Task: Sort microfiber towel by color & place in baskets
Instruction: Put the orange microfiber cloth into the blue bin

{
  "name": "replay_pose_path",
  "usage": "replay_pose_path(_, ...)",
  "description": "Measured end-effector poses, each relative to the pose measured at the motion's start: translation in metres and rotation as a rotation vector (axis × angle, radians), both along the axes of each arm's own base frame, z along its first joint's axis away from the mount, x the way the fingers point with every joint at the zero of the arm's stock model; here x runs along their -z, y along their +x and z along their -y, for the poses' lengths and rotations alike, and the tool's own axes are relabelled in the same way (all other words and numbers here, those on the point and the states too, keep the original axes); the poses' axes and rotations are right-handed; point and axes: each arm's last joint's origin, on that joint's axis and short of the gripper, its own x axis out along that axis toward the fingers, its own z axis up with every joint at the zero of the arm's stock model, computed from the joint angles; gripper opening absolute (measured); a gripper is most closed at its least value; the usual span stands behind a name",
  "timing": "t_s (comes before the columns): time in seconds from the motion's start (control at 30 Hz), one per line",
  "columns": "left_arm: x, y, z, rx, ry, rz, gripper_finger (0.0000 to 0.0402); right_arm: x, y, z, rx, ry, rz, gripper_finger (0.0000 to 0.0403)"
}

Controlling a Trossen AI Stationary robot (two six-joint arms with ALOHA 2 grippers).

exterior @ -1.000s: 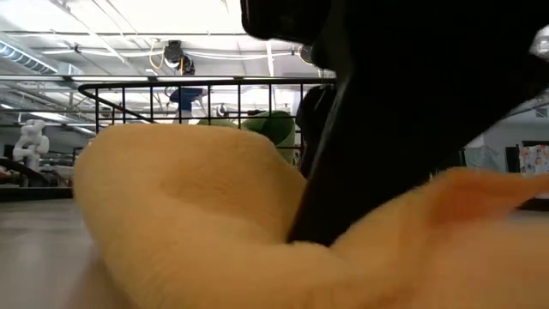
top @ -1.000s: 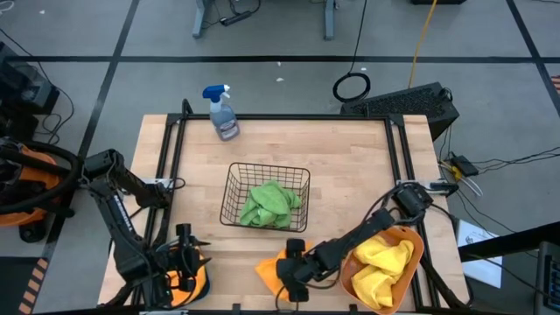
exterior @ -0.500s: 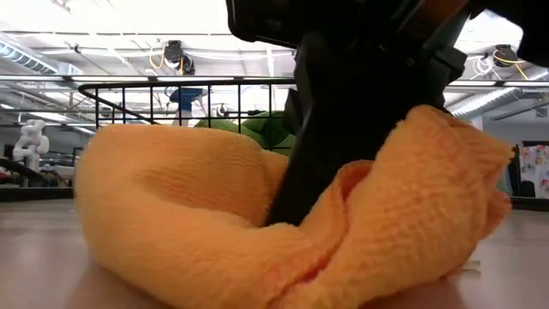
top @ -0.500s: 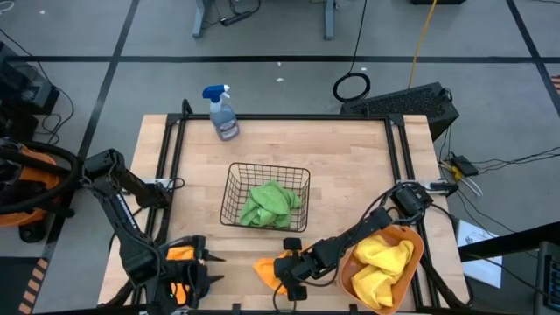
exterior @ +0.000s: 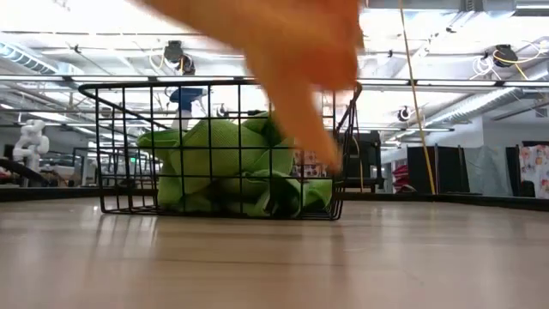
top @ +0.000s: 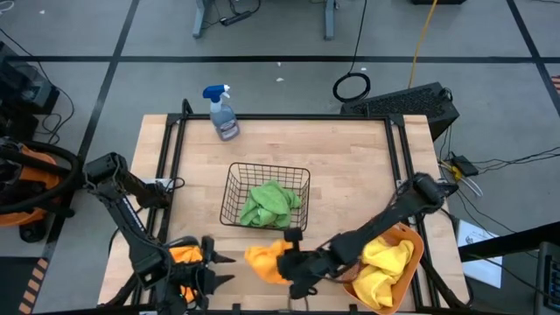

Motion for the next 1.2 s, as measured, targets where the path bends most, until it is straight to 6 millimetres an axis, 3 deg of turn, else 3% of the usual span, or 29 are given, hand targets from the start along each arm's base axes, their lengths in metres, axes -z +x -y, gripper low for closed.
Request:
replay_pose_path(0.23, -0.004, 0.001, 0.002, 0.054, 0.062, 0.024, 0.0207, -0.069, -0.048, -0.014, 0.1, -0.219, 0.254, 0.0003)
replay_pose_path(0.43, -0.026, 0.016, 0.011, 0.073, 0.179, 0.244, 0.0207, -0.109, -0.081, -0.022, 0.175, -0.303, 0.41, 0.0003)
replay_pose_path(0.6, -0.054, 0.026, 0.016, 0.109, 0.292, 0.419, 0.0226, -0.102, -0.082, -0.026, 0.181, -0.29, 0.424, 0.0003)
replay_pose_path(0.77, -0.071, 0.029, 0.019, 0.211, 0.399, 0.526, 0.0285, -0.085, -0.073, -0.022, 0.221, -0.214, 0.506, 0.0003)
replay_pose_path(0.97, -0.078, 0.032, 0.018, 0.292, 0.506, 0.582, 0.0348, -0.075, -0.058, -0.011, 0.117, -0.126, 0.643, 0.0004)
replay_pose_path(1.2, -0.078, 0.051, 0.004, 0.277, 0.496, 0.582, 0.0354, -0.066, -0.044, 0.008, 0.053, -0.074, 0.697, 0.0004)
